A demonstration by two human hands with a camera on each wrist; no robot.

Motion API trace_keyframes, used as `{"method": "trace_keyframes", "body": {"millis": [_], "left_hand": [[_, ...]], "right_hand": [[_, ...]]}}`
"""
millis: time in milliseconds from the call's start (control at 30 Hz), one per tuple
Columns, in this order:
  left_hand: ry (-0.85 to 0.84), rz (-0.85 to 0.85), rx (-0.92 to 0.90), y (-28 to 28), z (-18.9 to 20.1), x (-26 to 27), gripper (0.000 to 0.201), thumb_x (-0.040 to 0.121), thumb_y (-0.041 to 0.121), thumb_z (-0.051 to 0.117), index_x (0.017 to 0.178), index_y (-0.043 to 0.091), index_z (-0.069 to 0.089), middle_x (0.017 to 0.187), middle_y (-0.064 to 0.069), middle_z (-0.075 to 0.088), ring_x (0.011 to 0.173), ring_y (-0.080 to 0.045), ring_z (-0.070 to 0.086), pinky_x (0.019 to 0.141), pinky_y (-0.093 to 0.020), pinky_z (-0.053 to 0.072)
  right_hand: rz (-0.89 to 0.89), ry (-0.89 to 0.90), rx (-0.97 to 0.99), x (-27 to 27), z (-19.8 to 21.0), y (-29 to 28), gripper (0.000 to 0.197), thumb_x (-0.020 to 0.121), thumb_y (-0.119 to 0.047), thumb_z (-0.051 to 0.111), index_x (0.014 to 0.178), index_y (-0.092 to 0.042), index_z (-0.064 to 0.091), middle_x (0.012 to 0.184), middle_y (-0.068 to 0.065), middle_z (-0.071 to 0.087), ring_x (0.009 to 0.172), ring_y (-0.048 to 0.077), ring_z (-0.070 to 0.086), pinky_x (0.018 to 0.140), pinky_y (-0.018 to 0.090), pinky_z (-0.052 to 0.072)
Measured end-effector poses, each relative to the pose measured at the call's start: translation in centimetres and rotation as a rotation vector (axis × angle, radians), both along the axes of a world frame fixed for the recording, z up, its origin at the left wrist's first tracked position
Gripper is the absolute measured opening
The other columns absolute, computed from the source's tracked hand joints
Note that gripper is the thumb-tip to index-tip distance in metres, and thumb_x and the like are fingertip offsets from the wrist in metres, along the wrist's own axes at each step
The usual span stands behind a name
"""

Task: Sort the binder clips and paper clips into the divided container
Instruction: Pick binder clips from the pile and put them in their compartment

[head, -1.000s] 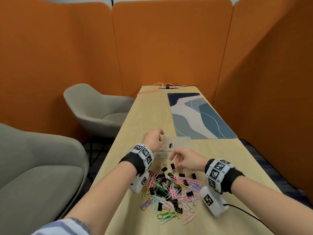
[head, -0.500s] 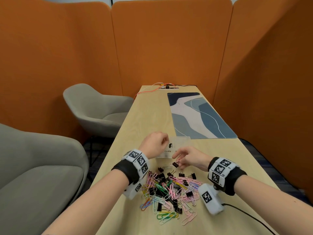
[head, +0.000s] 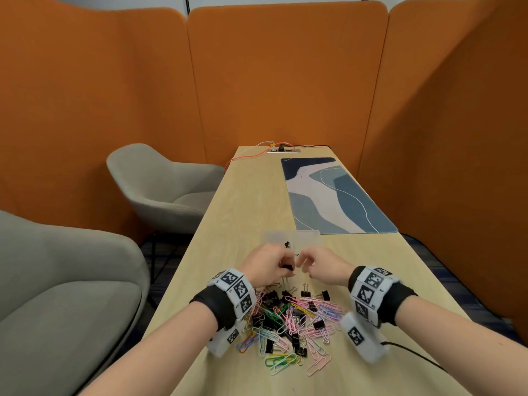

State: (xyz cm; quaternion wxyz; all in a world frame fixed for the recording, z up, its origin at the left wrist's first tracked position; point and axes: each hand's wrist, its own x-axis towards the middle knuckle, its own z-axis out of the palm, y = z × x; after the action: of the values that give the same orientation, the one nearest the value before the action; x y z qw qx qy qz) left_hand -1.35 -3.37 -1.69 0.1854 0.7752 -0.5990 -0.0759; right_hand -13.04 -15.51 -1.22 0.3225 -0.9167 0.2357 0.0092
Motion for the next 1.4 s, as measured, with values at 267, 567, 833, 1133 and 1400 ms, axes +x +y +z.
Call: {"method": "trace_keyframes", "body": {"millis": [267,567,833,1133,1400], "left_hand": [[0.237,0.15,-0.084,0.3,-0.4,0.8,0.01,0.082,0.021,0.07,0.09,0.014,0.072,0.081,0.003,0.067,0.077,-0.012,0.058,0.076,-0.025,0.047],[0.069,0.196,0.143,3.0,-0.3,3.1,0.019,0.092,0.016,0.055,0.108,0.016,0.065,0.103,0.0,0.062,0.095,-0.016,0.056,0.081,-0.022,0.04],[0.017,0.15,0.242,2.0,-1.8,2.3,0.029,0.086,0.022,0.067,0.114,0.017,0.067,0.114,-0.005,0.065,0.104,-0.021,0.06,0.091,-0.029,0.047],[-0.021,0.124,0.205,1.5,-1.8,1.6,0.016,0.084,0.02,0.069,0.099,0.014,0.068,0.107,-0.007,0.068,0.093,-0.021,0.066,0.085,-0.034,0.055],[0.127,0.139,0.158,0.9,-1.7,0.8,0.022,0.082,0.026,0.072,0.1,0.012,0.069,0.091,-0.007,0.072,0.068,-0.01,0.058,0.061,-0.016,0.042]], "right_hand": [[0.386,0.317,-0.333,-3.0,-1.0,-0.8,0.067,0.078,0.005,0.045,0.137,-0.027,0.041,0.133,0.005,0.045,0.123,0.026,0.043,0.105,0.04,0.038],[0.347,0.217,-0.32,-2.7,-0.6,-1.1,0.055,0.083,0.006,0.045,0.129,-0.023,0.053,0.126,0.004,0.051,0.094,0.016,0.051,0.084,0.026,0.043],[0.392,0.198,-0.425,-2.4,-0.9,-0.9,0.038,0.085,-0.005,0.055,0.119,-0.021,0.062,0.12,0.0,0.058,0.107,0.017,0.053,0.094,0.027,0.043],[0.281,0.166,-0.313,-2.6,-1.1,-1.2,0.011,0.081,-0.004,0.061,0.089,-0.013,0.063,0.076,-0.012,0.048,0.078,0.012,0.05,0.06,0.009,0.037],[0.214,0.15,-0.192,-2.4,-1.0,-1.9,0.028,0.075,-0.002,0.069,0.07,-0.024,0.053,0.082,0.0,0.063,0.069,0.007,0.056,0.064,0.014,0.045]]}}
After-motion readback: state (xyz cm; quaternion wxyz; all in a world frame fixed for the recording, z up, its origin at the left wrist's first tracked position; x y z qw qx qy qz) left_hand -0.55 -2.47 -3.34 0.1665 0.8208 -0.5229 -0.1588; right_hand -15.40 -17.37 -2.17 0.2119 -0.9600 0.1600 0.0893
